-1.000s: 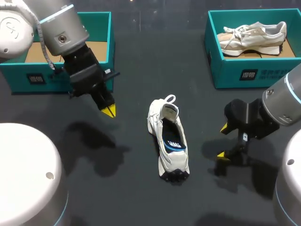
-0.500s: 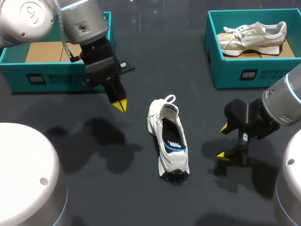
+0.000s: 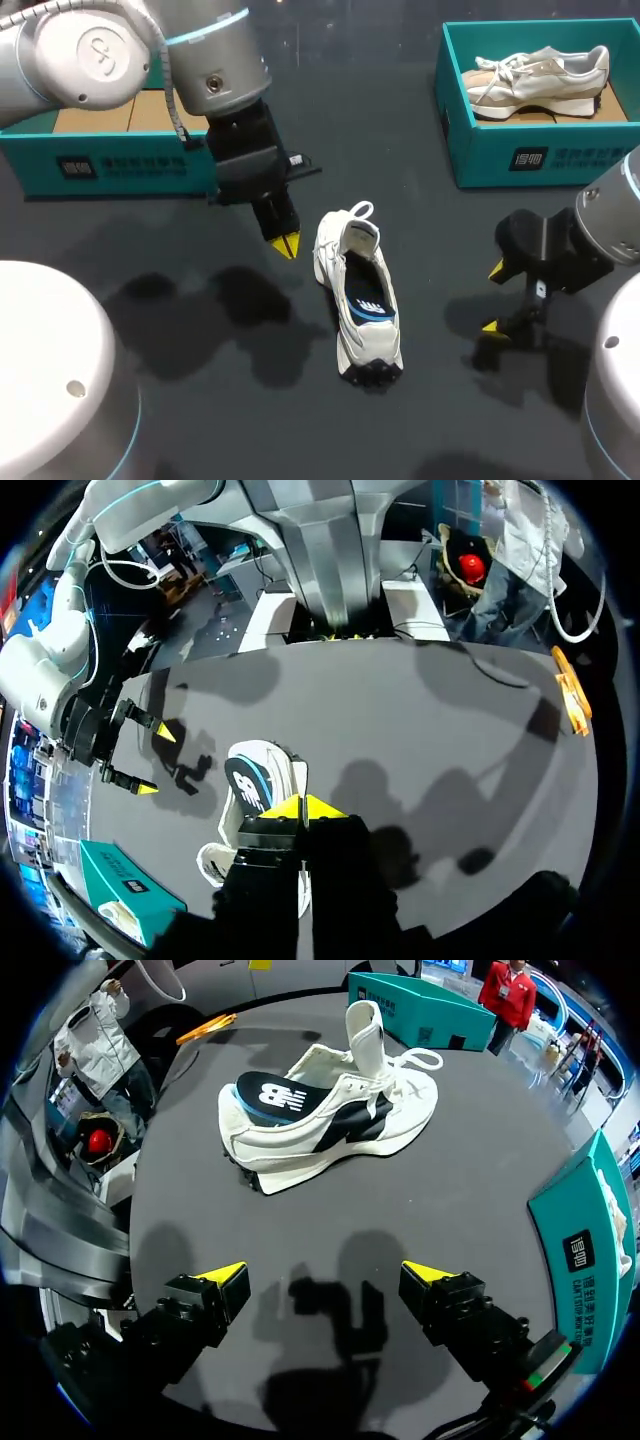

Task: Take the shoe out of the shoebox, open the shoe tongue, remove and reinsert the insole, then place the shoe into the shoebox

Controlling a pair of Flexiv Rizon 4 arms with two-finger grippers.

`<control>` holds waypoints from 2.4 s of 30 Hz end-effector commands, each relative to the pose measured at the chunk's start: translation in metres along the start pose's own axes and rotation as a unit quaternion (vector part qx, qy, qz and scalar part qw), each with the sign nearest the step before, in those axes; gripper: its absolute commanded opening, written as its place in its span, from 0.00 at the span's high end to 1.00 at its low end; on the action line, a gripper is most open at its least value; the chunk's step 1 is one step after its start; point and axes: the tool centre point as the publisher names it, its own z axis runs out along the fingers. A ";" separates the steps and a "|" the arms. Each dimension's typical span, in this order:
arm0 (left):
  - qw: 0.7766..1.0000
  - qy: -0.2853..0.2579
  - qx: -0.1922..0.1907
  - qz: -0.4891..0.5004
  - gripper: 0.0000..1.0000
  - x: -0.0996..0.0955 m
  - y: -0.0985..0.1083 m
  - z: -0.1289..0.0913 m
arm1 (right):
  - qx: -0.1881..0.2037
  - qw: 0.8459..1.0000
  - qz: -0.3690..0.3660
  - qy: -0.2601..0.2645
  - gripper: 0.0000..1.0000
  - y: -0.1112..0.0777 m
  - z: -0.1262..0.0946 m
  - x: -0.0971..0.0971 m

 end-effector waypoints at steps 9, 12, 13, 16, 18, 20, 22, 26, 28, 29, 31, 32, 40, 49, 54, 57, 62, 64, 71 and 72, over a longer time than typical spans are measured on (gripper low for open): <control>1.000 0.011 -0.005 0.021 1.00 -0.025 -0.006 0.034 | -0.014 1.000 0.003 -0.003 0.00 -0.018 -0.023 -0.006; 0.999 0.022 -0.004 0.031 1.00 -0.029 -0.009 0.045 | -0.014 1.000 0.003 -0.003 0.00 -0.018 -0.023 -0.006; 0.999 0.025 -0.004 0.033 1.00 -0.030 -0.010 0.048 | -0.014 1.000 0.003 -0.003 0.00 -0.018 -0.023 -0.006; 0.999 0.030 -0.006 0.037 1.00 -0.035 -0.010 0.057 | -0.014 1.000 0.003 -0.003 0.00 -0.018 -0.023 -0.006; 0.999 0.036 -0.016 0.038 1.00 -0.038 -0.009 0.062 | -0.014 1.000 0.003 -0.003 0.00 -0.018 -0.023 -0.006; 0.998 0.037 -0.013 0.041 1.00 -0.041 -0.008 0.066 | -0.014 1.000 0.003 -0.003 0.00 -0.018 -0.023 -0.006; 0.998 0.039 -0.016 0.041 1.00 -0.044 -0.005 0.071 | -0.014 1.000 0.003 -0.003 0.00 -0.018 -0.023 -0.006; 0.998 0.040 -0.015 0.040 1.00 -0.051 0.000 0.076 | -0.014 1.000 0.003 -0.003 0.00 -0.018 -0.023 -0.006; 0.998 0.042 -0.019 0.039 1.00 -0.054 0.003 0.079 | -0.014 1.000 0.003 -0.003 0.00 -0.018 -0.023 -0.006; 0.998 0.042 -0.019 0.039 1.00 -0.055 0.004 0.080 | -0.014 1.000 0.003 -0.003 0.00 -0.018 -0.023 -0.006; 0.998 0.043 -0.019 0.038 1.00 -0.058 0.007 0.083 | -0.014 1.000 0.003 -0.003 0.00 -0.018 -0.023 -0.006; 0.998 0.043 -0.018 0.039 1.00 -0.060 0.009 0.084 | -0.014 1.000 0.003 -0.003 0.00 -0.018 -0.023 -0.006; 0.998 0.049 -0.015 0.042 1.00 -0.065 0.009 0.103 | -0.014 1.000 0.003 -0.003 0.00 -0.018 -0.023 -0.006; 0.997 0.056 -0.019 0.042 1.00 -0.066 0.013 0.127 | -0.014 1.000 0.003 -0.003 0.00 -0.018 -0.023 -0.006; 0.998 0.056 -0.020 0.038 1.00 -0.065 0.015 0.134 | -0.014 1.000 0.003 -0.003 0.00 -0.018 -0.023 -0.006; 0.998 0.054 -0.021 0.035 1.00 -0.064 0.017 0.136 | -0.014 1.000 0.003 -0.003 0.00 -0.018 -0.023 -0.006; 0.998 0.055 -0.029 0.026 1.00 -0.062 0.020 0.142 | -0.014 1.000 0.003 -0.003 0.00 -0.018 -0.023 -0.006; 0.998 0.053 -0.031 0.022 1.00 -0.062 0.022 0.142 | -0.014 1.000 0.003 -0.003 0.00 -0.018 -0.023 -0.006; 0.999 0.020 -0.035 0.031 1.00 -0.066 0.014 0.117 | -0.014 1.000 0.003 -0.003 0.00 -0.018 -0.023 -0.006; 0.999 0.019 -0.036 0.034 1.00 -0.067 0.012 0.116 | -0.014 1.000 0.003 -0.003 0.00 -0.018 -0.023 -0.006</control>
